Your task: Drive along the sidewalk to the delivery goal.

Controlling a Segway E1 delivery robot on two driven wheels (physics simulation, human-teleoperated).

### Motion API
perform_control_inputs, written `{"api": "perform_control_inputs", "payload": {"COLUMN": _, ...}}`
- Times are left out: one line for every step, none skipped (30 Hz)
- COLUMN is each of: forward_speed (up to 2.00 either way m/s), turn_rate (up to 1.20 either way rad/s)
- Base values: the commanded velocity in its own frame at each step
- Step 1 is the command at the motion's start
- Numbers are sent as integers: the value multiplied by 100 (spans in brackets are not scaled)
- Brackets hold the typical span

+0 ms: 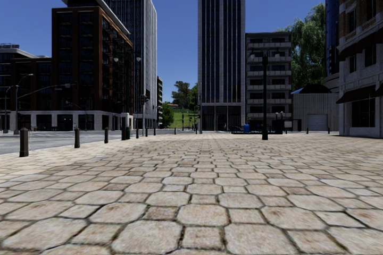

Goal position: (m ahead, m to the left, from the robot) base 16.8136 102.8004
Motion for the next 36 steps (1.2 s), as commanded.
{"api": "perform_control_inputs", "payload": {"forward_speed": 200, "turn_rate": 0}}
{"api": "perform_control_inputs", "payload": {"forward_speed": 200, "turn_rate": 0}}
{"api": "perform_control_inputs", "payload": {"forward_speed": 200, "turn_rate": 0}}
{"api": "perform_control_inputs", "payload": {"forward_speed": 200, "turn_rate": 0}}
{"api": "perform_control_inputs", "payload": {"forward_speed": 200, "turn_rate": 0}}
{"api": "perform_control_inputs", "payload": {"forward_speed": 200, "turn_rate": 0}}
{"api": "perform_control_inputs", "payload": {"forward_speed": 200, "turn_rate": 0}}
{"api": "perform_control_inputs", "payload": {"forward_speed": 200, "turn_rate": 0}}
{"api": "perform_control_inputs", "payload": {"forward_speed": 200, "turn_rate": 0}}
{"api": "perform_control_inputs", "payload": {"forward_speed": 200, "turn_rate": 0}}
{"api": "perform_control_inputs", "payload": {"forward_speed": 200, "turn_rate": 0}}
{"api": "perform_control_inputs", "payload": {"forward_speed": 200, "turn_rate": 0}}
{"api": "perform_control_inputs", "payload": {"forward_speed": 200, "turn_rate": 0}}
{"api": "perform_control_inputs", "payload": {"forward_speed": 200, "turn_rate": 0}}
{"api": "perform_control_inputs", "payload": {"forward_speed": 200, "turn_rate": 0}}
{"api": "perform_control_inputs", "payload": {"forward_speed": 200, "turn_rate": 0}}
{"api": "perform_control_inputs", "payload": {"forward_speed": 200, "turn_rate": 0}}
{"api": "perform_control_inputs", "payload": {"forward_speed": 200, "turn_rate": 0}}
{"api": "perform_control_inputs", "payload": {"forward_speed": 200, "turn_rate": 0}}
{"api": "perform_control_inputs", "payload": {"forward_speed": 200, "turn_rate": 0}}
{"api": "perform_control_inputs", "payload": {"forward_speed": 200, "turn_rate": 0}}
{"api": "perform_control_inputs", "payload": {"forward_speed": 200, "turn_rate": 0}}
{"api": "perform_control_inputs", "payload": {"forward_speed": 200, "turn_rate": 0}}
{"api": "perform_control_inputs", "payload": {"forward_speed": 200, "turn_rate": 0}}
{"api": "perform_control_inputs", "payload": {"forward_speed": 200, "turn_rate": 0}}
{"api": "perform_control_inputs", "payload": {"forward_speed": 200, "turn_rate": 0}}
{"api": "perform_control_inputs", "payload": {"forward_speed": 200, "turn_rate": 0}}
{"api": "perform_control_inputs", "payload": {"forward_speed": 200, "turn_rate": 0}}
{"api": "perform_control_inputs", "payload": {"forward_speed": 200, "turn_rate": 0}}
{"api": "perform_control_inputs", "payload": {"forward_speed": 200, "turn_rate": 0}}
{"api": "perform_control_inputs", "payload": {"forward_speed": 200, "turn_rate": 0}}
{"api": "perform_control_inputs", "payload": {"forward_speed": 200, "turn_rate": 0}}
{"api": "perform_control_inputs", "payload": {"forward_speed": 200, "turn_rate": 0}}
{"api": "perform_control_inputs", "payload": {"forward_speed": 200, "turn_rate": 0}}
{"api": "perform_control_inputs", "payload": {"forward_speed": 200, "turn_rate": 0}}
{"api": "perform_control_inputs", "payload": {"forward_speed": 200, "turn_rate": 0}}
